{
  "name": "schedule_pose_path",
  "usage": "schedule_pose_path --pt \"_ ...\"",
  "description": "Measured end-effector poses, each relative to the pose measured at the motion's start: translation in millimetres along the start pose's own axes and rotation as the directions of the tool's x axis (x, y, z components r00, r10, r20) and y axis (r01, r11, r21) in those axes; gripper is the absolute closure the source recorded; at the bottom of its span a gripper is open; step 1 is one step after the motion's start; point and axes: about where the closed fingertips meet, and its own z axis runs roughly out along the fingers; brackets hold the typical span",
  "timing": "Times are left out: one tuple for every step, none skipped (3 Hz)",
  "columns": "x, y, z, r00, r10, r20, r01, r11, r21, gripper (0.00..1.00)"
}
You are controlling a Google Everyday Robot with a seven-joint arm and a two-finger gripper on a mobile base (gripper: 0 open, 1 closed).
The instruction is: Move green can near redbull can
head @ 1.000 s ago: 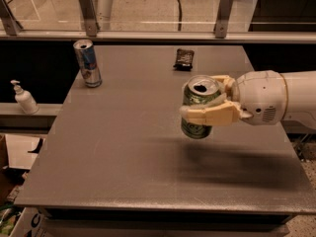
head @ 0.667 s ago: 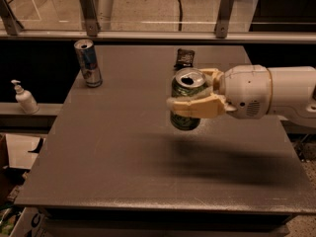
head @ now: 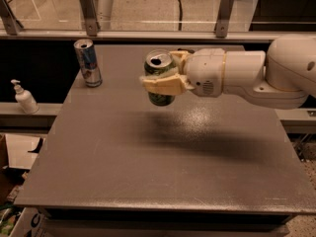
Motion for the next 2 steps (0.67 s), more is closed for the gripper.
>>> schedule_pose_path --pt "9.1 -38.0 30.8 1.000 -0.017 -0.015 0.018 0.9992 0.036 1.00" --pt "18.2 -80.1 60.5 1.000 -0.010 -0.007 0.011 0.9975 0.070 1.00"
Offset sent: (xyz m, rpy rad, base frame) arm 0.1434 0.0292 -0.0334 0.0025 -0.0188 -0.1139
